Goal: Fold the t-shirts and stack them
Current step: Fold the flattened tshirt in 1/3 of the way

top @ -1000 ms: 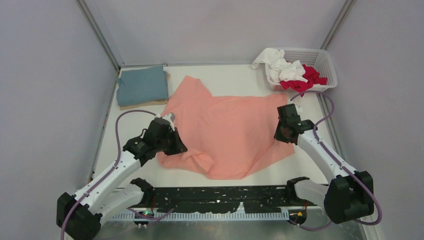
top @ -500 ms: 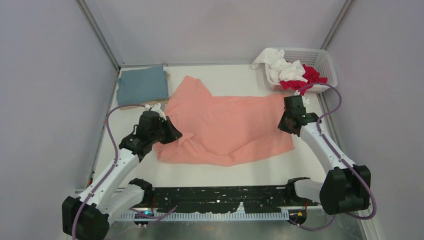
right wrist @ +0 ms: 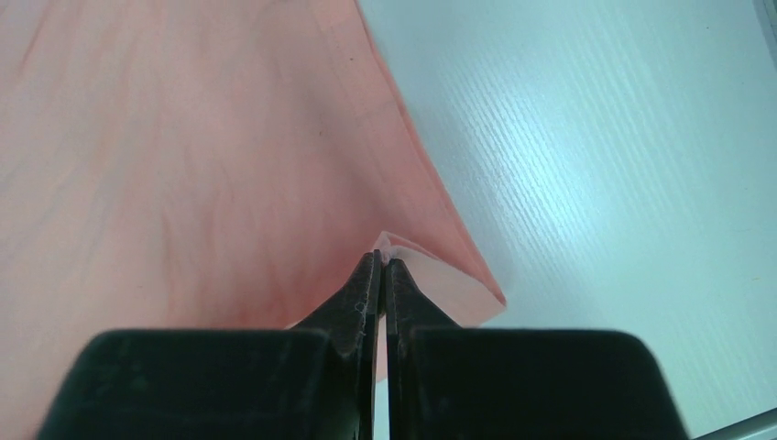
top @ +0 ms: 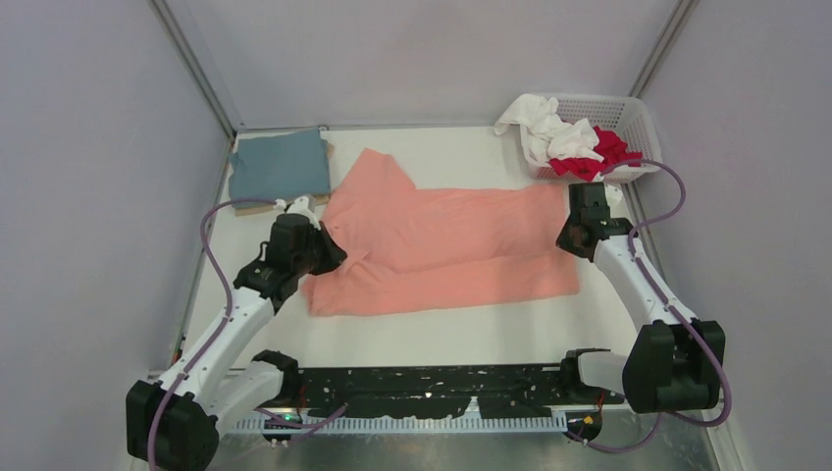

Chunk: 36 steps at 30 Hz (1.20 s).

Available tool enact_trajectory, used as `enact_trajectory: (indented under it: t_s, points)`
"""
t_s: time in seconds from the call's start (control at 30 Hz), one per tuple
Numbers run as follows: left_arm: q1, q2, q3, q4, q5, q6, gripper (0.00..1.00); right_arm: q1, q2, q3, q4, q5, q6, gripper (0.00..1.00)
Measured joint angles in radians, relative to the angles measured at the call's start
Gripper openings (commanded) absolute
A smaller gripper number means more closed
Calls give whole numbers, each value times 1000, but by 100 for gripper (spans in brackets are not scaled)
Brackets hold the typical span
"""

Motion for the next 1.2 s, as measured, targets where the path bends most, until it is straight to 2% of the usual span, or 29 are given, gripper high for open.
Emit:
enact_trajectory:
  t_s: [0.3, 0.57, 0.8, 1.13, 1.17, 1.2]
  points:
    - [25, 60, 6, 59, -3, 29, 0, -21, 0, 0, 33, 20, -3, 6]
    - [39, 203, 56, 143, 44, 64, 0, -21, 65, 5, 50, 19, -1, 6]
    - [51, 251, 78, 174, 64, 100, 0, -42, 68, 3, 41, 38, 6, 6]
    - [74, 396, 177, 201, 79, 134, 0, -68, 95, 3, 40, 55, 6, 6]
    - [75, 412, 186, 200, 80, 134, 0, -68, 103, 3, 40, 54, 6, 6]
    - [76, 430, 198, 198, 83, 134, 6, -68, 112, 3, 42, 53, 6, 8]
